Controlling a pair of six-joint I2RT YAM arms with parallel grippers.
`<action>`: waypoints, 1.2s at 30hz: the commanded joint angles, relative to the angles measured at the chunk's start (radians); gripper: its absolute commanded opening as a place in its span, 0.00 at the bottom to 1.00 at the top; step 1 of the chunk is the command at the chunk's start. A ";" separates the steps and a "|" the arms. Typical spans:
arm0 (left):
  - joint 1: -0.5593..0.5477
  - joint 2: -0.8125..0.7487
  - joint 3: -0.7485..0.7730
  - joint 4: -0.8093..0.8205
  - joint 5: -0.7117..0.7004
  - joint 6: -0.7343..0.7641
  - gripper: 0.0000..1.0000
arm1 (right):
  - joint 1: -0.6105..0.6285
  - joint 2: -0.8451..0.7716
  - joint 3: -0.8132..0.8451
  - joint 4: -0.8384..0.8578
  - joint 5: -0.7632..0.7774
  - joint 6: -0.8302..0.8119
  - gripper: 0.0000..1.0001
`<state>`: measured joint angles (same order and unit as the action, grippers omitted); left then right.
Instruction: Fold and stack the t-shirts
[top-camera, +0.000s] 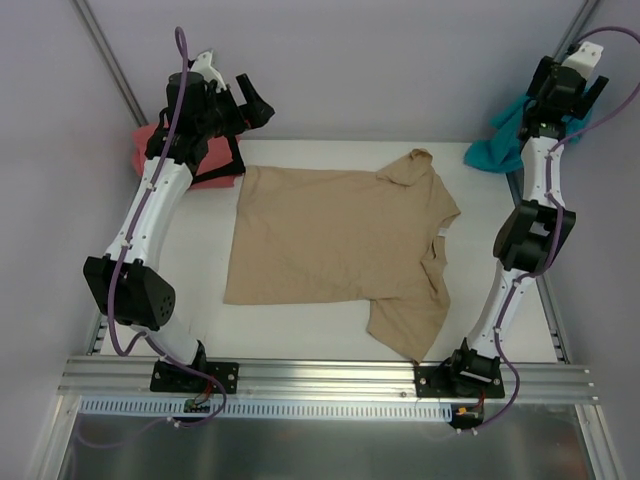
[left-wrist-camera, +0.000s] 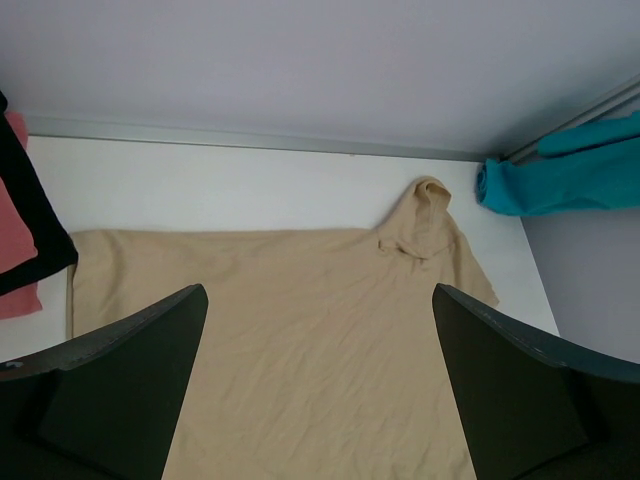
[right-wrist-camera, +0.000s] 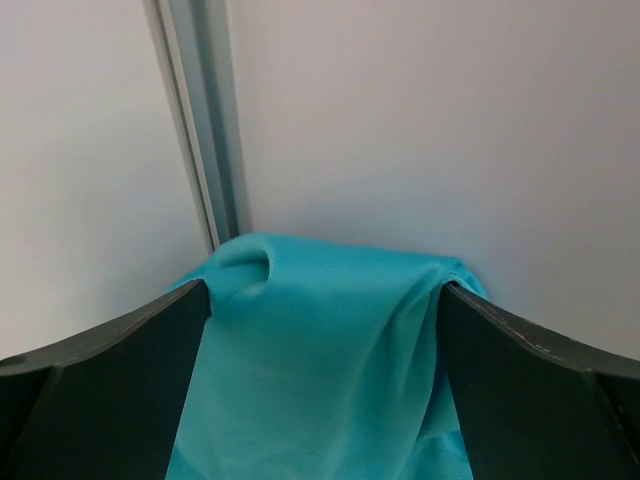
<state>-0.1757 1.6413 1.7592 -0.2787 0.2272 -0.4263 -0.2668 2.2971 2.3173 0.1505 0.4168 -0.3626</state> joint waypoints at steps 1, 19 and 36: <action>-0.002 0.000 0.042 -0.013 0.034 0.015 0.99 | 0.011 -0.109 -0.128 0.060 0.063 0.054 0.99; -0.001 -0.015 -0.040 0.053 0.035 0.038 0.99 | 0.047 -0.150 -0.012 -0.284 -0.177 0.283 0.99; 0.010 0.166 -0.098 0.145 0.103 -0.066 0.99 | 0.087 0.137 -0.116 -0.474 -0.852 0.791 0.99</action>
<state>-0.1749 1.8290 1.6527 -0.2050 0.2810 -0.4591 -0.1944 2.4310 2.2429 -0.3073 -0.3000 0.3260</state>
